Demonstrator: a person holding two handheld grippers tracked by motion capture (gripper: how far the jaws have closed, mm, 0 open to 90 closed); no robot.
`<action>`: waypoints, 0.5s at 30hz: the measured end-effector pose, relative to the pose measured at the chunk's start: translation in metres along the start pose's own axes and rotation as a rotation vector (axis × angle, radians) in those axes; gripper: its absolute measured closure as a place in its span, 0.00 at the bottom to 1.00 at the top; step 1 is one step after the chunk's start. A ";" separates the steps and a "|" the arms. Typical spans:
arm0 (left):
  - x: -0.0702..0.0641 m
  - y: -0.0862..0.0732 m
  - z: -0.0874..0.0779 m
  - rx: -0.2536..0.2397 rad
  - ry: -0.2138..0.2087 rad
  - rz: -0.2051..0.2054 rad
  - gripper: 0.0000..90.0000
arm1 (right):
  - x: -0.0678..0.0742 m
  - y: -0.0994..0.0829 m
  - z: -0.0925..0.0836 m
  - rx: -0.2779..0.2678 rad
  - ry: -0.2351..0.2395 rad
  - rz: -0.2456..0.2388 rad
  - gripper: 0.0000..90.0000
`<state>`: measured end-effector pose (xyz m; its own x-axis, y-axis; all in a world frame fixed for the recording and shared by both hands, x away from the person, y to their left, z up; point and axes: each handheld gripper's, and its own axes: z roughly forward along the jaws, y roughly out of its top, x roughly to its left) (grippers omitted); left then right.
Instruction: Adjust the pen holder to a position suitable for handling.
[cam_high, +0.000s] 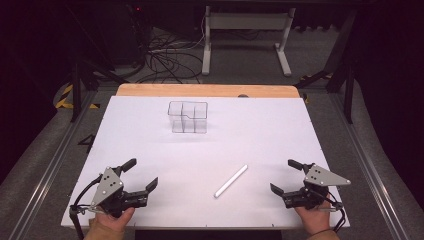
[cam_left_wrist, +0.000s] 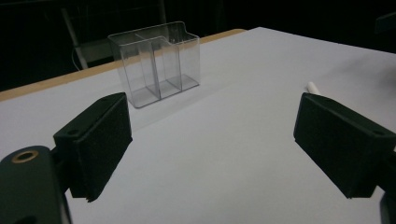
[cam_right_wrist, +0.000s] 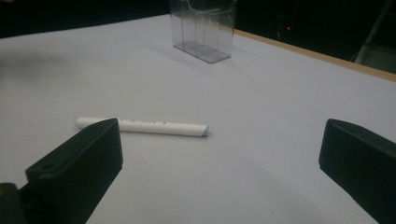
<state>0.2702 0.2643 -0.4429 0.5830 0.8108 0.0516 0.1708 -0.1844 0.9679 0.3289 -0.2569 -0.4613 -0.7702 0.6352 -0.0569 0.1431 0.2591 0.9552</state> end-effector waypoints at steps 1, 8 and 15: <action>0.000 0.000 0.000 0.000 0.000 0.000 0.13 | 0.000 0.000 0.000 0.000 0.000 0.000 0.00; 0.000 0.003 0.000 -0.005 -0.011 -0.035 0.12 | 0.000 -0.004 0.004 0.007 0.019 0.002 0.00; -0.004 0.007 0.005 0.006 -0.009 -0.007 0.12 | -0.001 -0.007 0.006 0.010 0.020 0.013 0.01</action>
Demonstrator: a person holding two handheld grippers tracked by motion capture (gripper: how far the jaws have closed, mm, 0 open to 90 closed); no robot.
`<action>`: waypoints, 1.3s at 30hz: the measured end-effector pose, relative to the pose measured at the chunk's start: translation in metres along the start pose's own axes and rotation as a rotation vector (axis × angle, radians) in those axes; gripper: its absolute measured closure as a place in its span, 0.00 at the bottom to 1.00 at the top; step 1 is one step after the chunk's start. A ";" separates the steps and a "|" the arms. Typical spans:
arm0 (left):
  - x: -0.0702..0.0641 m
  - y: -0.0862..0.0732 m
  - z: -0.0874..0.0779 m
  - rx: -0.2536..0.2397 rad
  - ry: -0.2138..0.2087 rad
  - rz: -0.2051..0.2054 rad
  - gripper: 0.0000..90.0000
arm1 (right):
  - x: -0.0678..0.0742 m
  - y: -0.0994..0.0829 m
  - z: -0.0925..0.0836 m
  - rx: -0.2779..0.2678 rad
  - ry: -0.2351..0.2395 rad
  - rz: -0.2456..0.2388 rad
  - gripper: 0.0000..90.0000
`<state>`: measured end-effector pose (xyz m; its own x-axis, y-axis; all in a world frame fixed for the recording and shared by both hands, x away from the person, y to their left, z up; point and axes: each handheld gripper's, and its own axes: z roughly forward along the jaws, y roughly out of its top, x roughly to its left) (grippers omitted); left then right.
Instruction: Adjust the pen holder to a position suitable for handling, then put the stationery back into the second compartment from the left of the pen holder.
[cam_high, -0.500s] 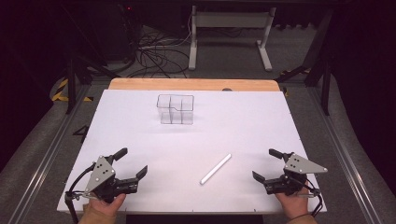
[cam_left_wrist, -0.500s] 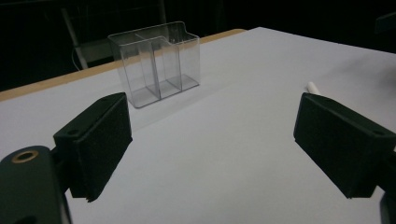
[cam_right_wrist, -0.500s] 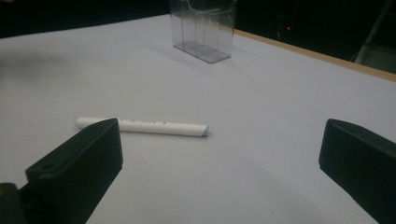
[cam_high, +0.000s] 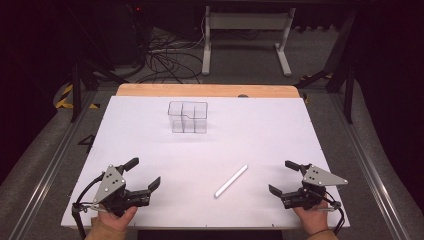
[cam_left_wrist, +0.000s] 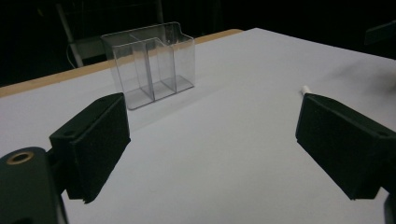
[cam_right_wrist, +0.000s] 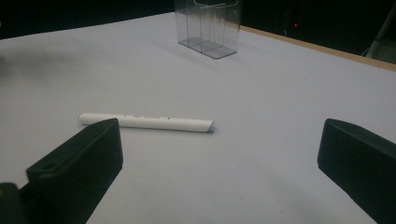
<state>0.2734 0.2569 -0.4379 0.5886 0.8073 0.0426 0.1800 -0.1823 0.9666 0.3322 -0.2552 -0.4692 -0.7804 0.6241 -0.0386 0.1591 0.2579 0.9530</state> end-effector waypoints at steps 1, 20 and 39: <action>0.000 0.001 0.001 0.004 -0.005 -0.001 0.12 | 0.000 0.000 0.000 0.000 0.000 0.001 0.01; -0.018 0.037 0.034 0.054 -0.118 0.007 0.13 | 0.000 -0.002 -0.002 -0.009 0.006 0.006 0.01; -0.054 0.066 0.079 0.121 -0.223 0.039 0.14 | -0.001 -0.003 -0.003 -0.015 0.020 0.012 0.01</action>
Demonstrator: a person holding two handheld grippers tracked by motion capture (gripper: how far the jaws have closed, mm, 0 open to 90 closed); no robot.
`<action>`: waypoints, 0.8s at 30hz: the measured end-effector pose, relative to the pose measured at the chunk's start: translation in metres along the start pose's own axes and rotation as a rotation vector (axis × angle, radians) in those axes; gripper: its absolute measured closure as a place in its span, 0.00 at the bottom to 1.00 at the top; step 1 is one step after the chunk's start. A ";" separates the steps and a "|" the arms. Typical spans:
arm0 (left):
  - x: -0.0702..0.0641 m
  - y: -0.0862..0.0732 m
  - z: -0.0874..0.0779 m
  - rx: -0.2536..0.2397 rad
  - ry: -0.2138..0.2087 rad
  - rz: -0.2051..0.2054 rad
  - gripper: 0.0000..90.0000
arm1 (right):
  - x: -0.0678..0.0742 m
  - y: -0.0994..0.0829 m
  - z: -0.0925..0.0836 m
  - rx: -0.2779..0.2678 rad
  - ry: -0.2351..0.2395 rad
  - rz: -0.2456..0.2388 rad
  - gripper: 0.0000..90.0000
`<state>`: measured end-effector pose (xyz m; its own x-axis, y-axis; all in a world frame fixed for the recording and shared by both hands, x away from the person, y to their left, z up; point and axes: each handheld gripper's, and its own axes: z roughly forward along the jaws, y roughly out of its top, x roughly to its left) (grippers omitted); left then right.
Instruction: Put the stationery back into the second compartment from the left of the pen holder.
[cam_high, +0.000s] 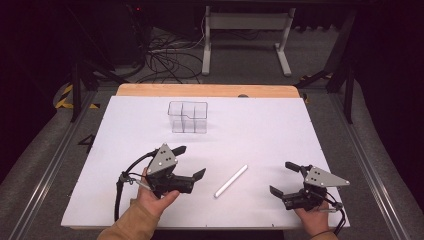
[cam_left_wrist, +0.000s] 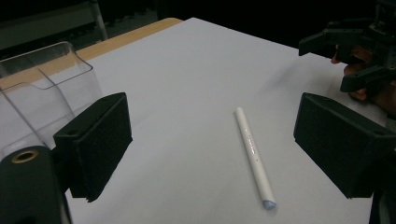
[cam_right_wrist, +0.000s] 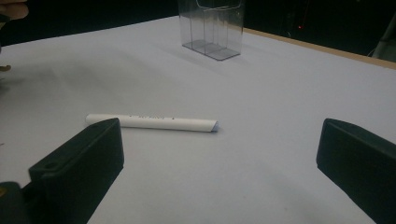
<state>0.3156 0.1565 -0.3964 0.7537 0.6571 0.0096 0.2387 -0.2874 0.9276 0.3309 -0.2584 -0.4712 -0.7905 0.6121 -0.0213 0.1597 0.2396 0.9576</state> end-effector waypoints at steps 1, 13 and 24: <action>-0.001 0.002 0.002 0.000 -0.001 -0.002 0.14 | 0.000 0.000 0.000 -0.001 0.004 -0.001 0.01; -0.015 0.018 0.027 0.028 -0.079 -0.024 0.15 | -0.001 -0.001 0.000 -0.008 0.012 0.004 0.01; -0.024 0.023 0.036 0.073 -0.085 -0.019 0.21 | -0.001 -0.001 0.000 -0.008 0.011 -0.001 0.01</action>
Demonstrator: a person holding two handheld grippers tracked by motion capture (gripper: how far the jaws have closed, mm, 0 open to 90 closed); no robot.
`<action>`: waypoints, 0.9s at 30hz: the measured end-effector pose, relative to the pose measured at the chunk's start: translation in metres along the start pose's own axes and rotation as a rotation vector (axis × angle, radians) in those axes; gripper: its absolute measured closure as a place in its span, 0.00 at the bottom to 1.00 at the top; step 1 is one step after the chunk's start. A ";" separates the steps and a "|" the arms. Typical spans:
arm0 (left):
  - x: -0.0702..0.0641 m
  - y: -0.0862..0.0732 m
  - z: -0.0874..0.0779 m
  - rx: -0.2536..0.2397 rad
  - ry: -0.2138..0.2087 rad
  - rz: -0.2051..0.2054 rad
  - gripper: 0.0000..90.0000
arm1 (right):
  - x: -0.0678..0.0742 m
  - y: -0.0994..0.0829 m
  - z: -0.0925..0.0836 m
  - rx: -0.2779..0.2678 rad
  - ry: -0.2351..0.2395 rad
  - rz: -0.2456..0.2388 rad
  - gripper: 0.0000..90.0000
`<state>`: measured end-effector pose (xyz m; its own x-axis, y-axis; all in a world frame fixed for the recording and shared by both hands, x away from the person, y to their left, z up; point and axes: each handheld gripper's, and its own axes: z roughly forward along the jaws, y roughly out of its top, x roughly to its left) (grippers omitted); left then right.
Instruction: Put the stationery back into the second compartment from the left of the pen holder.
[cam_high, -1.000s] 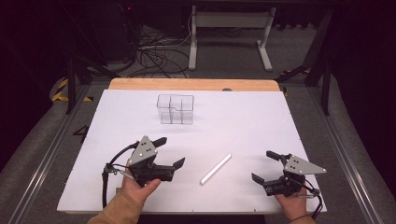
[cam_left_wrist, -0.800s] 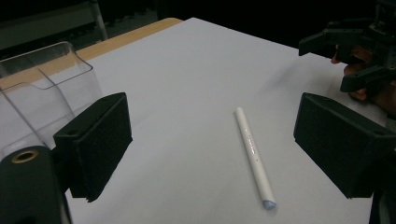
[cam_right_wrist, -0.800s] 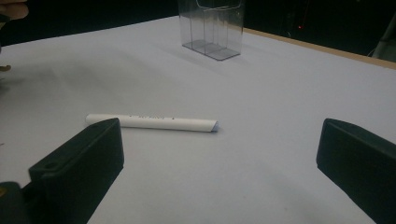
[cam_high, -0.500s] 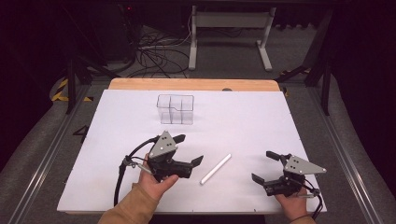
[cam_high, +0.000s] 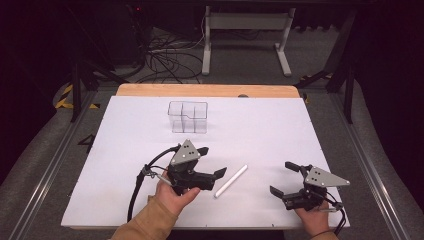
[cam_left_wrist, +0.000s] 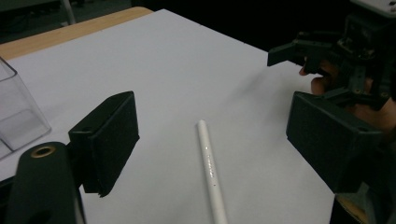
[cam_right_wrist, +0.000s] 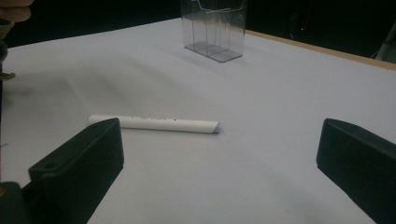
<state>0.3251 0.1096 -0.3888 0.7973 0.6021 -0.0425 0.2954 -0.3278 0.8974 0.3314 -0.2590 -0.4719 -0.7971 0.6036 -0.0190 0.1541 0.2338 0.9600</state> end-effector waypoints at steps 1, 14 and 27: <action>-0.001 0.001 0.001 0.018 -0.005 0.021 0.25 | 0.000 0.000 0.000 0.000 -0.001 -0.002 0.01; -0.009 0.018 0.023 0.222 -0.056 -0.015 0.35 | 0.000 0.000 0.000 -0.002 0.003 -0.002 0.01; -0.009 0.021 0.048 0.393 -0.015 0.014 0.38 | 0.000 0.000 0.000 0.000 0.005 -0.002 0.01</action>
<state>0.3491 0.0619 -0.3906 0.8093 0.5860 -0.0405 0.4615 -0.5915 0.6612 0.3316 -0.2595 -0.4723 -0.8005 0.5991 -0.0195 0.1524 0.2349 0.9600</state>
